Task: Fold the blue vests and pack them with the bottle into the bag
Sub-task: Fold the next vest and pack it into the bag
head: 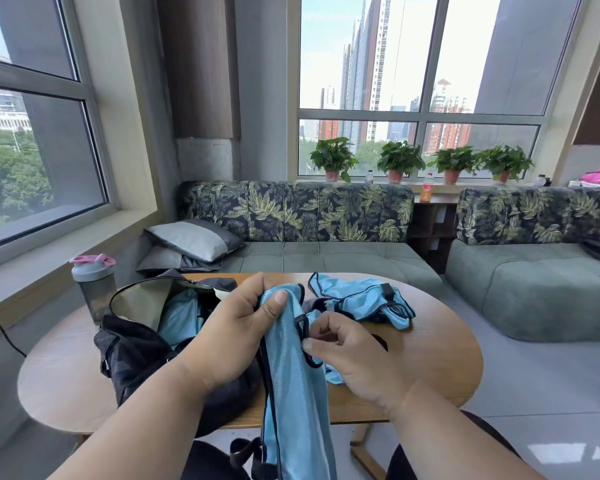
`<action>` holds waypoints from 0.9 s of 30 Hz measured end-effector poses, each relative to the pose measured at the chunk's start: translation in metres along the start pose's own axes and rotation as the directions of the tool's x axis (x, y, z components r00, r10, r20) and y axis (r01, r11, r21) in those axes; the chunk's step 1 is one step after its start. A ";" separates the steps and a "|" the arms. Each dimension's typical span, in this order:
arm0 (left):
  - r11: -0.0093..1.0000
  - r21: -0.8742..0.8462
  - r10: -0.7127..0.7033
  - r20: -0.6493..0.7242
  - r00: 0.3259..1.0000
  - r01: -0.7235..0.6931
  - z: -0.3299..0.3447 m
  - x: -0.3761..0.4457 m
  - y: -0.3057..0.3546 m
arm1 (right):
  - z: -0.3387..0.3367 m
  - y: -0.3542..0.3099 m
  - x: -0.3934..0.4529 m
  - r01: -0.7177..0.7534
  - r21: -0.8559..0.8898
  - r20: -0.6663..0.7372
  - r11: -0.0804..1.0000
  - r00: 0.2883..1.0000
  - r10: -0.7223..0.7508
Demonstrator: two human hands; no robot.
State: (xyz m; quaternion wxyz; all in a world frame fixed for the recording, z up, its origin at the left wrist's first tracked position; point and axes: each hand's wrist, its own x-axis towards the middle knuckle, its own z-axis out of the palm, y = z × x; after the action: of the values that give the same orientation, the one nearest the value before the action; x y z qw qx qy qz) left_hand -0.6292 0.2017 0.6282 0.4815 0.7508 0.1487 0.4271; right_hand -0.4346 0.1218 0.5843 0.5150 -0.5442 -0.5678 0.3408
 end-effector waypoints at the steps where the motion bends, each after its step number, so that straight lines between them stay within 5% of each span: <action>1: 1.000 -0.024 -0.012 0.010 1.000 0.012 -0.002 0.000 0.000 | 0.001 0.003 -0.001 -0.008 0.005 0.010 1.000 1.000 0.008; 5: 0.975 -0.200 -0.090 0.035 0.995 0.095 -0.010 -0.001 0.001 | 0.006 0.003 -0.001 -0.033 0.025 0.098 0.999 0.995 0.030; 10: 0.929 -0.347 -0.140 -0.010 0.990 0.128 -0.021 0.001 0.004 | 0.005 0.007 -0.003 0.066 -0.239 0.220 0.969 0.976 -0.012; 15: 0.870 -0.479 -0.192 -0.108 0.976 0.118 -0.024 0.002 0.006 | 0.001 0.022 -0.009 0.203 -0.596 0.293 0.777 0.956 -0.025; 21: 0.969 -0.190 -0.214 -0.341 0.915 0.156 -0.030 0.008 -0.003 | -0.005 0.021 -0.002 0.168 -0.760 0.234 0.627 0.972 0.023; 27: 0.933 0.226 -0.115 -0.552 0.826 0.281 -0.051 0.014 -0.022 | -0.013 0.027 0.002 0.182 -0.904 0.086 0.387 0.964 -0.251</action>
State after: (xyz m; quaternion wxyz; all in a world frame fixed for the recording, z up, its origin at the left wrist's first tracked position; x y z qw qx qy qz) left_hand -0.6567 0.2513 0.6251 0.3451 0.6476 0.4162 0.5370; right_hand -0.4150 0.1260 0.5616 0.1983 -0.6672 -0.7101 -0.1065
